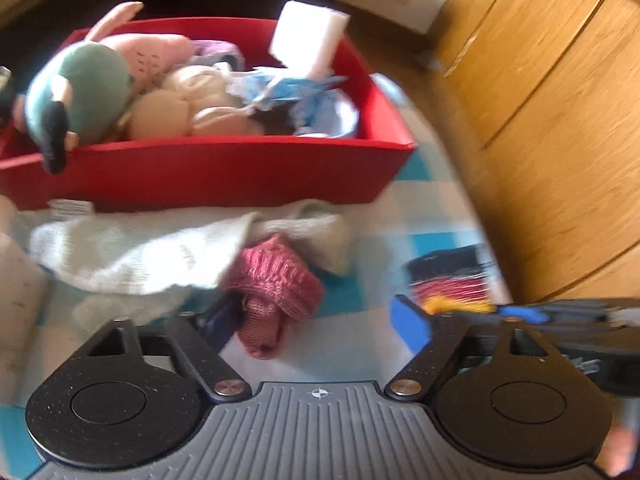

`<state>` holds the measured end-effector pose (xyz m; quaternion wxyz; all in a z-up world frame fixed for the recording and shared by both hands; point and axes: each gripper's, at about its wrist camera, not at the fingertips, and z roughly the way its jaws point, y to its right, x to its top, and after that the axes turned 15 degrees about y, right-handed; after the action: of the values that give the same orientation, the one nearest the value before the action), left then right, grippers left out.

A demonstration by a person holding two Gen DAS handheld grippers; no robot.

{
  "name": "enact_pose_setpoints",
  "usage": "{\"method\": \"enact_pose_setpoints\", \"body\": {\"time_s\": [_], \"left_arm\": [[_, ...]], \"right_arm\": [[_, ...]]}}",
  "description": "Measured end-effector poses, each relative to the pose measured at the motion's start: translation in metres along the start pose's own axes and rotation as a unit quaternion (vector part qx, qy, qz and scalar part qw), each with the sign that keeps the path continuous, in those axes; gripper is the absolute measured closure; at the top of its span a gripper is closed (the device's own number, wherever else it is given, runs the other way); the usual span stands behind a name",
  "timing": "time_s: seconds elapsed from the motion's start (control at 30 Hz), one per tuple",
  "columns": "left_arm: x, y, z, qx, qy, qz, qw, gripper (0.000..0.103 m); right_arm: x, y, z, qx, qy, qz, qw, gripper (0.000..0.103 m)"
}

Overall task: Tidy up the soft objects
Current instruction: 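Grasp the pink knit hat with the left tool while the right tool grasps the striped sock, then carry the pink hat in the left tool while the right tool carries the sock to the box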

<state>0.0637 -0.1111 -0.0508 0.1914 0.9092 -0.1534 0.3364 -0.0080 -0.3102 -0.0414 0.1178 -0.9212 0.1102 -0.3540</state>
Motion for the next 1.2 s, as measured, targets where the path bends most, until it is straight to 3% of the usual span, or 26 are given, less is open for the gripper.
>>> {"method": "enact_pose_setpoints", "body": {"time_s": [0.13, 0.27, 0.3, 0.37, 0.4, 0.47, 0.7, 0.87, 1.07, 1.2], "left_arm": [[-0.001, -0.013, 0.014, 0.030, -0.009, -0.025, 0.9992, 0.030], [0.001, -0.016, 0.019, 0.034, 0.009, -0.024, 0.9991, 0.019], [-0.002, -0.016, 0.018, 0.037, 0.015, -0.019, 0.9990, 0.021], [-0.004, -0.010, 0.016, 0.057, 0.012, 0.017, 0.9982, 0.046], [-0.005, -0.008, 0.013, 0.059, 0.006, 0.029, 0.9978, 0.051], [-0.008, -0.014, 0.003, 0.044, -0.012, 0.006, 0.9990, 0.061], [-0.014, -0.013, -0.037, 0.001, -0.019, 0.006, 0.9998, 0.065], [-0.005, -0.010, -0.068, -0.017, 0.011, 0.008, 0.9998, 0.065], [0.006, -0.009, -0.093, 0.034, 0.080, 0.025, 0.9959, 0.064], [0.012, -0.009, -0.103, 0.040, 0.102, 0.030, 0.9935, 0.064]], "right_arm": [[0.002, 0.002, 0.000, 0.010, 0.001, 0.017, 1.000, 0.098], [0.003, -0.004, 0.000, 0.018, 0.001, 0.013, 1.000, 0.098], [0.003, -0.005, 0.001, 0.018, 0.001, 0.012, 1.000, 0.098], [0.004, -0.008, 0.002, 0.018, 0.000, 0.007, 1.000, 0.098], [0.005, -0.009, 0.003, 0.018, 0.002, 0.006, 1.000, 0.098], [0.006, -0.014, 0.000, 0.017, 0.007, -0.006, 1.000, 0.098], [0.006, -0.029, -0.004, 0.022, 0.018, -0.018, 0.999, 0.098], [0.008, -0.040, -0.006, 0.031, 0.023, -0.023, 0.999, 0.098], [0.014, -0.052, -0.018, 0.034, 0.051, -0.031, 0.998, 0.098], [0.020, -0.059, -0.031, 0.041, 0.074, -0.037, 0.996, 0.098]]}}
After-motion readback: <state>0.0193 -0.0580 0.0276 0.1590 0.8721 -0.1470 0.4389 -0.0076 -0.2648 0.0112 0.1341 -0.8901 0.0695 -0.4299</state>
